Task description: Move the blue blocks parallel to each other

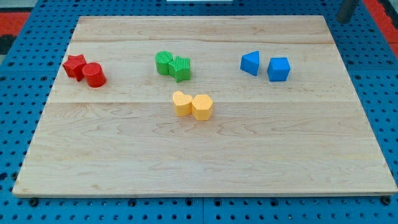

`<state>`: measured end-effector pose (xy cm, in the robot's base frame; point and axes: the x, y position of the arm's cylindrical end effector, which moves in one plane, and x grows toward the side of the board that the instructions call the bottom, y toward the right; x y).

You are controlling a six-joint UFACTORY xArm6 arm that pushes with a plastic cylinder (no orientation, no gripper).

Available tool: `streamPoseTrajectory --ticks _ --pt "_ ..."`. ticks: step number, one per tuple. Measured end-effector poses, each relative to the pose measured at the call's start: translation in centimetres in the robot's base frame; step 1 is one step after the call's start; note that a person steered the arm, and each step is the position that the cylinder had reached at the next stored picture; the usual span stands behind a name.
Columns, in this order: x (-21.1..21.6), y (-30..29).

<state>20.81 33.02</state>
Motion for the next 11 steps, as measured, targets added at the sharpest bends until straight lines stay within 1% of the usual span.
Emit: streamPoseTrajectory --ticks 1,2,3,5,6,7,8,9,10,11 --pt "0.0 0.3" --pt "2.0 0.3" --pt "6.8 -2.5" --pt "7.7 -14.2" --pt "12.6 -16.0" --pt "15.2 -18.4" --pt "13.7 -20.9" --pt "16.5 -24.7" --pt "20.3 -21.6" --pt "17.9 -21.5"
